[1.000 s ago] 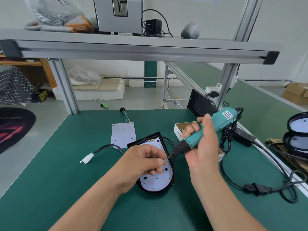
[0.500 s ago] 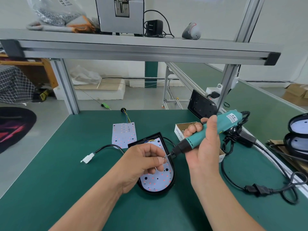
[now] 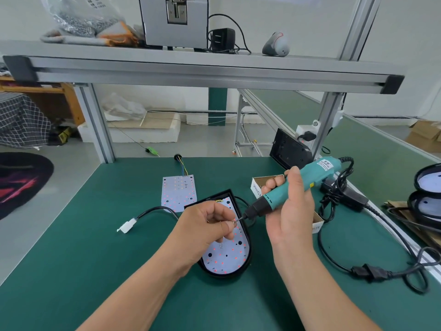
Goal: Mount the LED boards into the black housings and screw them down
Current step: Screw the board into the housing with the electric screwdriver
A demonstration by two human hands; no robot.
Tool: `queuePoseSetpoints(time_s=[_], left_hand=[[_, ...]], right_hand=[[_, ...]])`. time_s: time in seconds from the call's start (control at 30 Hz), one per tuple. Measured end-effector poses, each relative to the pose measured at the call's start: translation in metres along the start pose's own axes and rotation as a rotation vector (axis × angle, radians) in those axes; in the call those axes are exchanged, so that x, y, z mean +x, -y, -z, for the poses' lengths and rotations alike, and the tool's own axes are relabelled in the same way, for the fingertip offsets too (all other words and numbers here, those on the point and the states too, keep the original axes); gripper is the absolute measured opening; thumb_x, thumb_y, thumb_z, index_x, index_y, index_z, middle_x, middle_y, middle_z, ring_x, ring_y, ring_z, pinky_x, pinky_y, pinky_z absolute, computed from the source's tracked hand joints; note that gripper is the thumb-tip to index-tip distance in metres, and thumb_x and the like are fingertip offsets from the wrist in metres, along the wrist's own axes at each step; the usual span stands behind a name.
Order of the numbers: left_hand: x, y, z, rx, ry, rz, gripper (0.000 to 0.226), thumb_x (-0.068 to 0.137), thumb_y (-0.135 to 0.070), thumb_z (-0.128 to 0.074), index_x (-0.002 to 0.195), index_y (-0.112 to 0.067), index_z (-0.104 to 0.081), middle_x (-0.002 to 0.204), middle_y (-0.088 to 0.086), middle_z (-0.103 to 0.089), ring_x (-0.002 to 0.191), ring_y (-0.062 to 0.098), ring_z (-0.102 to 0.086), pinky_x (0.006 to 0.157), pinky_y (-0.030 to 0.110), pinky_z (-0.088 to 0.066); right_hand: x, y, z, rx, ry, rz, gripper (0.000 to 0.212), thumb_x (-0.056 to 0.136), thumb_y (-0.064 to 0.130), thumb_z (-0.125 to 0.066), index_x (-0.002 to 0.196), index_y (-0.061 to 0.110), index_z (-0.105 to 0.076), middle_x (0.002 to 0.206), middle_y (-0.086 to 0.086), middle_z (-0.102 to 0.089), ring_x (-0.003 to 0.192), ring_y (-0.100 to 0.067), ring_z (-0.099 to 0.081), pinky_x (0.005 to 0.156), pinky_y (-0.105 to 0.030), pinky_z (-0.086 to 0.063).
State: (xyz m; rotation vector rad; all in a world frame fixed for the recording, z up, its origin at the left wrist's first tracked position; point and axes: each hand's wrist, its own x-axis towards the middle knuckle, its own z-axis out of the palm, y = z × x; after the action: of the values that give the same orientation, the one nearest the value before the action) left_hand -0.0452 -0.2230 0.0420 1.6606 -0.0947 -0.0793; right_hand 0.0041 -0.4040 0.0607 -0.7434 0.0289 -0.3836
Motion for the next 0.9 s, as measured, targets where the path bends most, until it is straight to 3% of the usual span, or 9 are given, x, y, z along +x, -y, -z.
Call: queuePoseSetpoints(time_s=[0.1,0.3,0.57,0.9], left_hand=[[0.0001,0.0006,-0.0009,0.037,-0.033,-0.016,0.014,0.092,0.0,-0.074,0.096,-0.013,-0.075,0.082,0.007,-0.079,0.073,0.015,-0.072,0.064,0.019,-0.052],[-0.0003,-0.0022,0.0048,-0.092,0.049,0.035,0.009,0.094,0.002,-0.074,0.101,-0.004,-0.073,0.092,0.019,-0.078,0.072,0.017,-0.07,0.064,0.022,-0.054],[-0.0004,-0.0014,0.0022,0.088,-0.003,-0.044,0.011,0.094,-0.001,-0.072,0.101,-0.011,-0.074,0.082,0.007,-0.078,0.073,0.011,-0.072,0.066,0.021,-0.054],[0.0019,0.004,0.0031,0.06,0.044,0.007,0.012,0.101,-0.009,-0.066,0.103,-0.015,-0.077,0.089,0.007,-0.08,0.074,0.014,-0.071,0.07,0.024,-0.057]], right_hand=[[-0.0006,-0.0005,-0.0002,-0.015,0.0,0.009,0.021,0.105,0.03,-0.064,0.095,0.016,-0.054,0.075,0.001,-0.053,0.069,-0.016,-0.058,0.072,-0.029,-0.058],[0.0013,0.0013,-0.0005,0.09,0.045,-0.085,0.019,0.104,0.03,-0.066,0.106,0.014,-0.056,0.081,-0.002,-0.055,0.075,-0.019,-0.06,0.079,-0.033,-0.052],[0.0009,-0.0026,-0.0003,0.049,0.011,-0.074,0.025,0.105,0.032,-0.064,0.091,0.012,-0.056,0.076,-0.003,-0.055,0.072,-0.018,-0.058,0.073,-0.032,-0.053],[0.0046,-0.0014,0.0036,0.092,-0.038,-0.115,0.021,0.103,0.029,-0.066,0.098,0.012,-0.055,0.077,-0.003,-0.056,0.068,-0.017,-0.057,0.067,-0.03,-0.054]])
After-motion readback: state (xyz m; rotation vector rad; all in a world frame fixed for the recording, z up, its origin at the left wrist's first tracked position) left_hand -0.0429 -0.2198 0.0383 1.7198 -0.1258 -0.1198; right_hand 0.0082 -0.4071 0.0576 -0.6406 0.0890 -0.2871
